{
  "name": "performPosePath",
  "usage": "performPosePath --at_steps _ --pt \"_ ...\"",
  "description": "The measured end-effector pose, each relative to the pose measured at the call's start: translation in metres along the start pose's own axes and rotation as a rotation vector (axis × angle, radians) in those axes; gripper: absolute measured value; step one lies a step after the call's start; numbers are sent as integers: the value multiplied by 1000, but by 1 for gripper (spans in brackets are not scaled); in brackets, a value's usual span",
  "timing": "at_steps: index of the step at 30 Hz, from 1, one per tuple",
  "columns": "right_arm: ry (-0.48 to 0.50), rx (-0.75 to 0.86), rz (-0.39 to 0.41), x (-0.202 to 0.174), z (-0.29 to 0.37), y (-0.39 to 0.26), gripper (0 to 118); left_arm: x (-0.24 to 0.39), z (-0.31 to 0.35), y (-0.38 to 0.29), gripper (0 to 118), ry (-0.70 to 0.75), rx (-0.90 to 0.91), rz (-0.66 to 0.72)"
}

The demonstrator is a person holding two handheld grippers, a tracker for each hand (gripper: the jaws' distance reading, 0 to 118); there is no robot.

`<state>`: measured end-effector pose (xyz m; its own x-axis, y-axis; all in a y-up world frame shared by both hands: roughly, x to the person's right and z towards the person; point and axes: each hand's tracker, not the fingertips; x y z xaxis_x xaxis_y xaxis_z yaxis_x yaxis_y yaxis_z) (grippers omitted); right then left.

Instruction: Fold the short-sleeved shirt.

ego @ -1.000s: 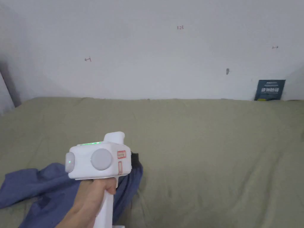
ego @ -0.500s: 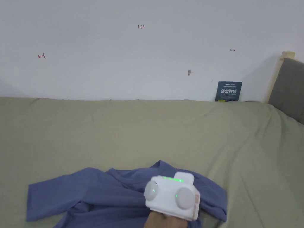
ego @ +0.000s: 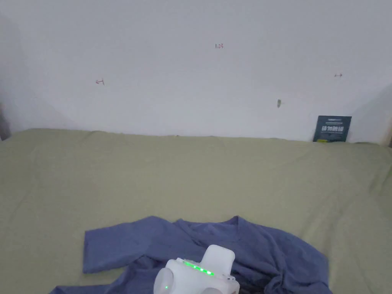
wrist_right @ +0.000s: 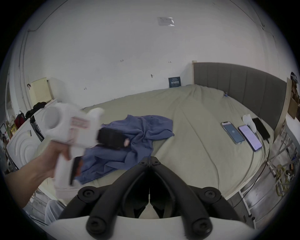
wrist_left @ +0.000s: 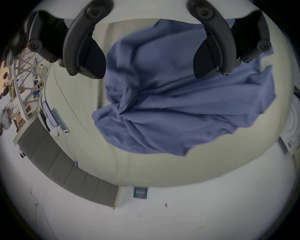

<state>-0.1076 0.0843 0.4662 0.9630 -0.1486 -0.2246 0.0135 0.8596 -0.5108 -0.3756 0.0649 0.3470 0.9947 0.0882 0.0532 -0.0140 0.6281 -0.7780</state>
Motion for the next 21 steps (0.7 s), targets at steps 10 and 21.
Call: performPosePath --at_steps 10,21 --pt "120 12 49 -53 4 -2 0 -149 171 -145 0 261 126 234" --pt "134 -48 123 -93 -13 -9 0 -235 156 -165 0 288 146 358"
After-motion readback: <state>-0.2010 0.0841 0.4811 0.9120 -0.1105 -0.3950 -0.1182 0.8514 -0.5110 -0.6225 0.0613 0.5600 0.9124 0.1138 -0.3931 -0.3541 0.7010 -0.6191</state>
